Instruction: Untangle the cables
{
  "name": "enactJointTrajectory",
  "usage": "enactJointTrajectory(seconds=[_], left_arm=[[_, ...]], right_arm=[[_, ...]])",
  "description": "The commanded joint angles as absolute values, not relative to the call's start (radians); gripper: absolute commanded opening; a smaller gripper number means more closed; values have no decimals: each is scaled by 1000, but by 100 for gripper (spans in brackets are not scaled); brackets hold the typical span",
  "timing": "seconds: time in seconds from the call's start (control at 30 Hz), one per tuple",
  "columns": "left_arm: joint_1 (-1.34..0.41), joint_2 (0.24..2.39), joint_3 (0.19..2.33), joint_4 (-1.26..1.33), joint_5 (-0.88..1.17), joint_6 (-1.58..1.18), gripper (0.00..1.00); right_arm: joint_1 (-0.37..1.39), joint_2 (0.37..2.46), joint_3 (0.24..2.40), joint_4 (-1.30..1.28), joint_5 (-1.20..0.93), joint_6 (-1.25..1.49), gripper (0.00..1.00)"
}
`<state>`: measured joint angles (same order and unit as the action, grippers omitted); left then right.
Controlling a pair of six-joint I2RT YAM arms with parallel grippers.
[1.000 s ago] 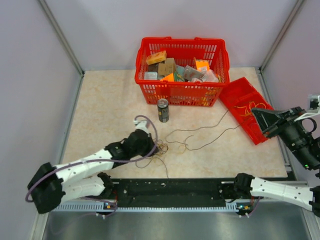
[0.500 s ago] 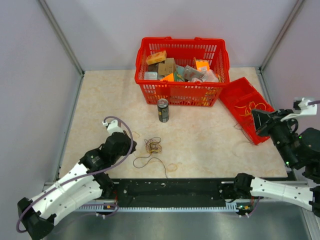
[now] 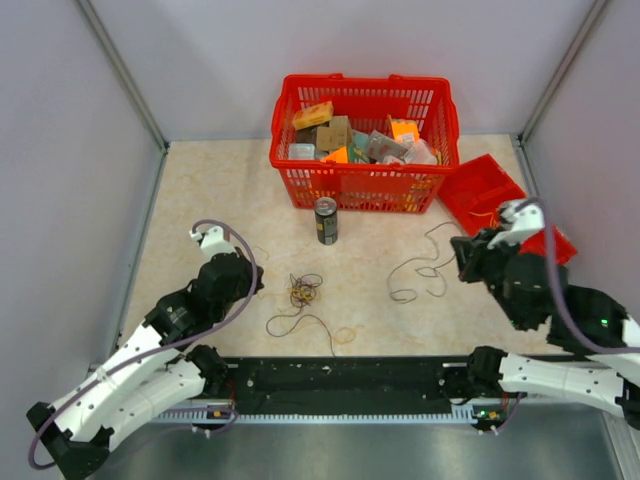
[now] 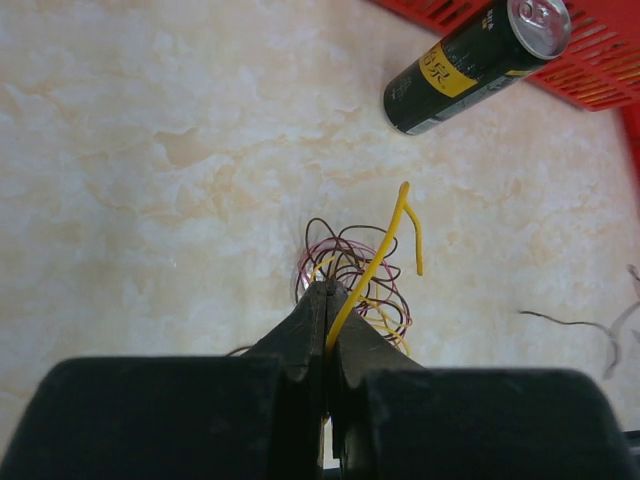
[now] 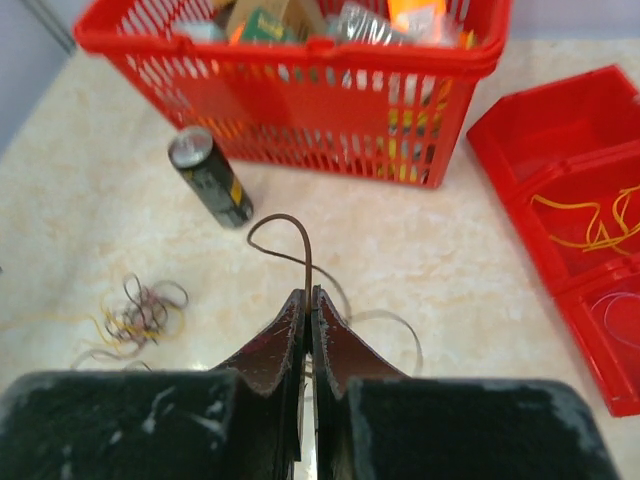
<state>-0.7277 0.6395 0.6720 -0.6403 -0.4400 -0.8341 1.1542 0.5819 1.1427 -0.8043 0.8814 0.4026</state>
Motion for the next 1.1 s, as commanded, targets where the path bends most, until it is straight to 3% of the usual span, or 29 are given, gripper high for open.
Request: enactJointTrajectory(seconds=[0.0, 0.3, 0.57, 0.7, 0.93, 1.0, 1.07], left_arm=[[-724, 669, 719, -624, -440, -801, 0], [-724, 566, 589, -629, -342, -856, 0], [-723, 465, 532, -623, -321, -897, 0], [-723, 468, 526, -603, -293, -903, 0], [-722, 517, 515, -520, -252, -891, 0], [-723, 522, 505, -499, -238, -893, 0], [-723, 523, 496, -482, -227, -890, 0]], right_arm=[[1129, 686, 1028, -778, 773, 508, 0], [795, 678, 836, -833, 517, 662, 0], [752, 839, 767, -761, 447, 671, 0], [755, 931, 762, -727, 332, 643, 7], [753, 936, 687, -686, 128, 637, 24], [753, 933, 667, -677, 78, 634, 45], [753, 934, 646, -673, 67, 629, 72]])
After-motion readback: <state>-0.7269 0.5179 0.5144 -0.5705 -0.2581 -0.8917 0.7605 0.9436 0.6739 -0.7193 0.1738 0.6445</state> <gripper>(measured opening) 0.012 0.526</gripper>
